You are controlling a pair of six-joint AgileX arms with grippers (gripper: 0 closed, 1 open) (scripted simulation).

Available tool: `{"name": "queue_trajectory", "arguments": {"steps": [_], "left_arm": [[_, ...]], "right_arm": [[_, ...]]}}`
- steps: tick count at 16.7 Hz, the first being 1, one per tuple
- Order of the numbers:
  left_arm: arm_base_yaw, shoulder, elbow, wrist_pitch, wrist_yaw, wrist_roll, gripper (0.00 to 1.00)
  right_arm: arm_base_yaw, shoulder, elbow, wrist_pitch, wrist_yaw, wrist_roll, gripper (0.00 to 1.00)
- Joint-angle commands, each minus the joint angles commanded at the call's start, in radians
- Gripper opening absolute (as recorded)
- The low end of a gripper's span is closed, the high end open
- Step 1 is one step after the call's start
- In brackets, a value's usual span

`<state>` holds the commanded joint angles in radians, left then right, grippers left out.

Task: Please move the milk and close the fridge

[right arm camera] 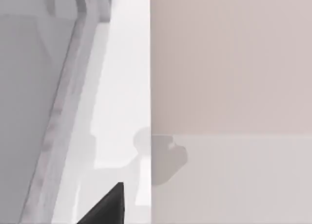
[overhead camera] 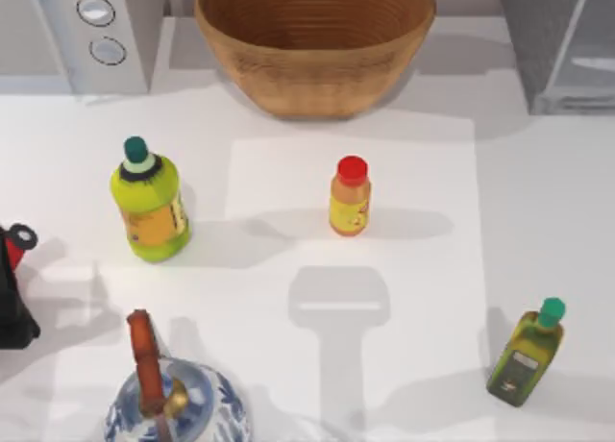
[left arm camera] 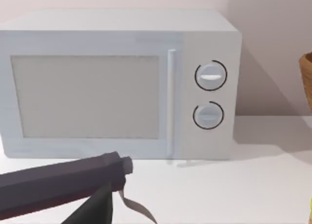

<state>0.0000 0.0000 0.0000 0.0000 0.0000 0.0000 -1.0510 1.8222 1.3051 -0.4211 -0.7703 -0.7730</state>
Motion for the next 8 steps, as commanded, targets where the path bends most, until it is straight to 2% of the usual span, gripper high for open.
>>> {"name": "queue_trajectory", "arguments": {"steps": [4, 8], "left_arm": [[0.000, 0.000, 0.000, 0.000, 0.000, 0.000, 1.00], [0.000, 0.000, 0.000, 0.000, 0.000, 0.000, 1.00]], "right_arm": [[0.115, 0.007, -0.010, 0.126, 0.029, 0.140, 1.00], [0.123, 0.007, -0.011, 0.134, 0.031, 0.148, 1.00]]}}
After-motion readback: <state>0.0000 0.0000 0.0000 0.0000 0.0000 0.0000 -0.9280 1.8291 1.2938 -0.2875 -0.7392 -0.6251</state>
